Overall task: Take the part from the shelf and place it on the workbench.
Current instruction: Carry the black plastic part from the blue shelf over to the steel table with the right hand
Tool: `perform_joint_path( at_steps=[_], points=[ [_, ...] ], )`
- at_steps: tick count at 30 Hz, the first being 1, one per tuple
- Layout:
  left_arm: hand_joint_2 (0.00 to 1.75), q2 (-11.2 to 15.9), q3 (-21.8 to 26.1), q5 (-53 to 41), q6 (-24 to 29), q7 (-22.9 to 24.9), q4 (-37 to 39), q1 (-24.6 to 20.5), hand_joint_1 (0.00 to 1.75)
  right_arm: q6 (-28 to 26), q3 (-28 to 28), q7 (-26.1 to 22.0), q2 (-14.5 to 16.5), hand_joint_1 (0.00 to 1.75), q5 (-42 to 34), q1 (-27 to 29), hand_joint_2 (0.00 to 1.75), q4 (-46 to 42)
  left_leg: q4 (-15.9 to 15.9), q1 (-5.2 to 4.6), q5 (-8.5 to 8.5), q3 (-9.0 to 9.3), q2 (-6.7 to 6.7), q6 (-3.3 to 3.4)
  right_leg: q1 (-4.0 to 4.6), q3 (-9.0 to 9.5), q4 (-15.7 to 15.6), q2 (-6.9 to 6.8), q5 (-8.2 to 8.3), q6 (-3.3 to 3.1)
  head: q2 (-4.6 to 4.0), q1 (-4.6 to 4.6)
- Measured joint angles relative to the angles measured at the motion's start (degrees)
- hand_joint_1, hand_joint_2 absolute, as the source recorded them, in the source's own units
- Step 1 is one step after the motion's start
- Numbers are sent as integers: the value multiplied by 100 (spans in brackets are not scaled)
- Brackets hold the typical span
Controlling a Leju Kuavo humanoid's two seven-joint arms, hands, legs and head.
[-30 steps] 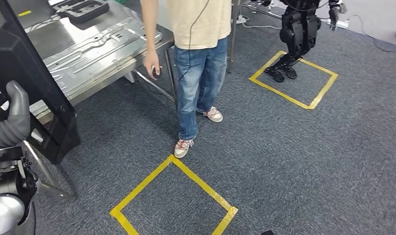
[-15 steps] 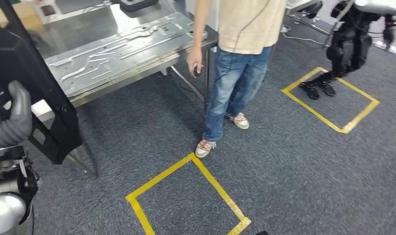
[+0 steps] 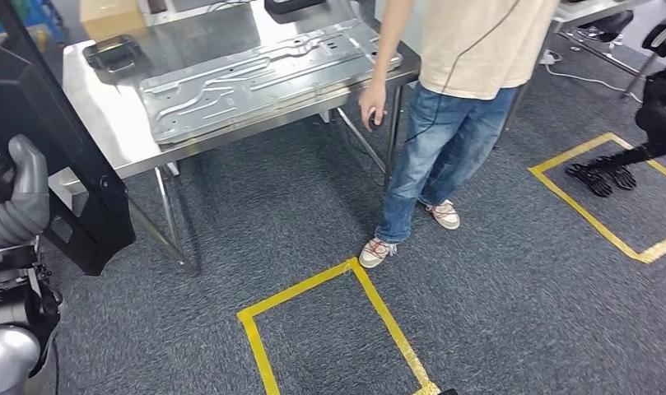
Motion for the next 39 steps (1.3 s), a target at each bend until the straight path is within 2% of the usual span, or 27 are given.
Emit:
perform_joint_path(
  at_steps=[1,3,5,7,8,10,11,12,13,14,15,16,18,19,20,22,23,25,27,28,29,30,31,33,35,38,39],
  points=[
    [175,2,3,-19,0,3,1,-14,175,4,0,-1,2,0,1,-4,0,0,-327,-1,174,164,57,8,0,13,0,-71,-11,7,0,0],
    [175,7,13,-45,-2,8,1,-62,175,11,0,-2,6,0,2,-11,0,0,-1205,-43,508,620,338,54,19,52,3,-197,-43,46,0,0],
    [175,14,22,-59,-11,11,1,-107,175,17,0,-2,9,0,3,-21,0,0,-1647,-98,618,830,492,115,45,91,1,-315,-79,103,0,2],
    [175,26,28,-63,-21,15,1,-124,175,27,0,-2,13,0,4,-49,0,-2,-1679,-111,624,825,351,168,54,134,-21,-449,-105,162,0,4],
    [175,33,33,-63,-24,17,1,-128,175,32,0,-3,15,0,5,-59,0,-3,-1699,-96,640,841,276,196,45,153,-7,-429,-136,194,0,4],
    [175,39,39,-63,-31,22,1,-159,175,43,0,-2,16,0,6,-64,0,-5,-1739,-53,676,878,132,255,25,38,315,-145,-351,247,0,8],
    [175,39,40,-63,-36,24,1,-172,175,48,0,-1,15,0,6,-53,0,-4,-1745,-39,684,884,66,273,13,-131,674,57,-534,261,0,10],
    [175,38,39,-61,-43,26,1,-183,175,53,0,1,15,0,4,-45,0,-4,-1743,-37,686,881,-8,287,11,-349,1101,189,-718,270,0,11],
    [175,37,38,-60,-56,31,2,-183,175,56,0,1,15,0,3,-36,0,-3,-1740,-38,687,881,-89,293,9,-555,1481,247,-843,278,0,11],
    [175,36,32,-59,-74,36,3,-181,175,61,0,2,15,0,2,-30,0,-3,-1737,-38,685,881,-178,295,10,-690,1694,270,-861,283,0,11],
    [175,36,26,-58,-92,41,4,-179,175,66,0,2,15,0,-1,-24,0,-2,-1733,-37,684,886,-272,293,6,-715,1668,281,-757,284,0,11],
    [175,36,21,-58,-107,44,4,-180,175,69,0,2,14,0,-4,-17,0,-2,-1727,-32,680,892,-355,289,-1,-633,1412,303,-556,281,0,11],
    [175,36,16,-58,-123,45,4,-186,175,70,-1,2,7,0,-24,-10,0,-2,-1700,-31,655,897,-488,257,-16,-301,568,404,-109,265,0,12],
    [175,36,16,-54,-129,49,4,-192,175,64,-2,1,3,0,-39,-16,0,-1,-1684,-36,640,889,-531,232,-20,-178,255,451,17,243,0,13],
    [175,37,16,-39,-147,52,4,-199,175,58,-4,-4,-1,0,-56,-32,0,-1,-1676,-43,627,881,-566,205,-13,-108,78,478,68,215,0,14],
    [175,46,18,81,-240,48,3,-207,175,50,-6,-25,4,0,-78,-77,0,0,-1686,-35,622,869,-614,148,9,-95,38,449,67,134,0,15],
    [175,58,19,180,-310,32,2,-206,175,52,-6,-40,12,0,-84,-95,0,0,-1671,-26,605,863,-570,120,11,-89,31,421,76,95,0,14],
    [175,96,25,390,-428,-26,1,-223,175,67,-9,-71,26,0,-91,-100,0,0,-1374,-27,417,733,-317,59,-3,-80,16,370,93,19,0,1],
    [175,127,32,531,-496,-87,1,-243,175,86,-13,-89,27,0,-94,-80,0,2,-611,-26,39,377,-68,5,-2,-81,13,332,86,-21,0,-12],
    [175,134,35,580,-520,-109,1,-243,175,93,-15,-92,25,0,-93,-69,0,4,-203,-16,-115,179,-37,-13,0,-82,14,311,82,-26,0,-13],
    [175,138,37,621,-538,-123,1,-240,175,98,-16,-95,23,0,-91,-60,0,6,70,-7,-185,40,-26,-21,1,-81,14,292,78,-29,0,-13],
    [175,141,40,649,-547,-134,1,-238,175,103,-18,-95,22,0,-86,-54,0,8,107,-2,-141,17,-20,-21,1,-77,15,274,74,-30,0,-13],
    [175,144,46,666,-551,-146,1,-239,175,107,-19,-95,22,0,-82,-54,0,9,-101,1,0,113,-12,-12,2,-70,15,260,70,-26,0,-13],
    [175,150,64,674,-560,-169,-1,-259,175,111,-27,-94,26,0,-76,-60,0,9,-970,-17,373,544,59,40,7,-48,16,240,59,-9,0,-13],
    [175,154,77,672,-570,-181,-4,-285,175,115,-42,-94,33,0,-75,-65,0,9,-1577,-60,565,839,125,101,26,-35,19,223,39,34,0,-13],
    [175,154,81,666,-577,-184,-9,-298,175,138,-53,-91,36,0,-66,-70,0,9,-1701,-80,600,888,88,168,27,-9,1,183,16,131,0,-11],
    [175,154,82,663,-577,-185,-11,-303,175,146,-55,-89,36,0,-63,-69,0,9,-1721,-77,616,905,69,173,31,6,-14,180,28,124,0,-6]
  ],
)
